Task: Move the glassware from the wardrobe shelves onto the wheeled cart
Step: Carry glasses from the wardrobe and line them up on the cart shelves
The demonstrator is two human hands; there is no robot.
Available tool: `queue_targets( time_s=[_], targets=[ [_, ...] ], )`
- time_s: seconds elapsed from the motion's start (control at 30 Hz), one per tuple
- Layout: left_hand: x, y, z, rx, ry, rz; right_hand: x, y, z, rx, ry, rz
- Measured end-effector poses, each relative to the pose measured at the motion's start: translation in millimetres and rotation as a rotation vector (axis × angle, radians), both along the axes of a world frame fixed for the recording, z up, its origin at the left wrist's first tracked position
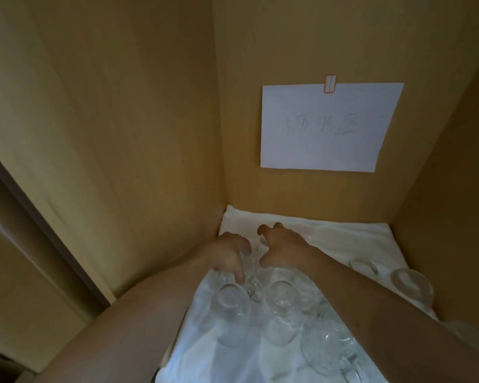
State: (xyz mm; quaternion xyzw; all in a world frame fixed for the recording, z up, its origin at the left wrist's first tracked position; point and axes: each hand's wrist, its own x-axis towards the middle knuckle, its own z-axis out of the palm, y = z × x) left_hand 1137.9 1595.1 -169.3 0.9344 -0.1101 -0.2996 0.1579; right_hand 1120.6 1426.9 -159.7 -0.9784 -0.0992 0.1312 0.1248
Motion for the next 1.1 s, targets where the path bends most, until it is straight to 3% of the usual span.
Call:
queue_targets(
  time_s=[0.17, 0.37, 0.47, 0.57, 0.77, 0.9, 1.1],
  targets=[
    [2, 3, 16, -0.018, -0.159, -0.004, -1, -8, 7, 0.057, -0.108, -0.067],
    [-1, 1, 63, -0.223, -0.403, 0.144, -5, -28, 40, 0.171, -0.436, -0.380],
    [-7, -2, 92, -0.329, -0.567, 0.288, -14, -40, 60, 0.353, -0.596, -0.567],
    [-20, -9, 122, -0.564, -0.627, 0.516, -30, -52, 79, 0.595, -0.679, -0.713],
    [-70, -25, 161, -1.197, -0.381, 0.684, -80, -65, 117, 0.967, -0.723, -0.895],
    [-108, -31, 180, -1.536, -0.061, 0.668, -124, -59, 133, 0.995, -0.851, -0.900],
    [-171, -37, 197, -1.744, 0.185, 0.464, -194, -49, 153, 1.070, -0.932, -0.866]
  ],
)
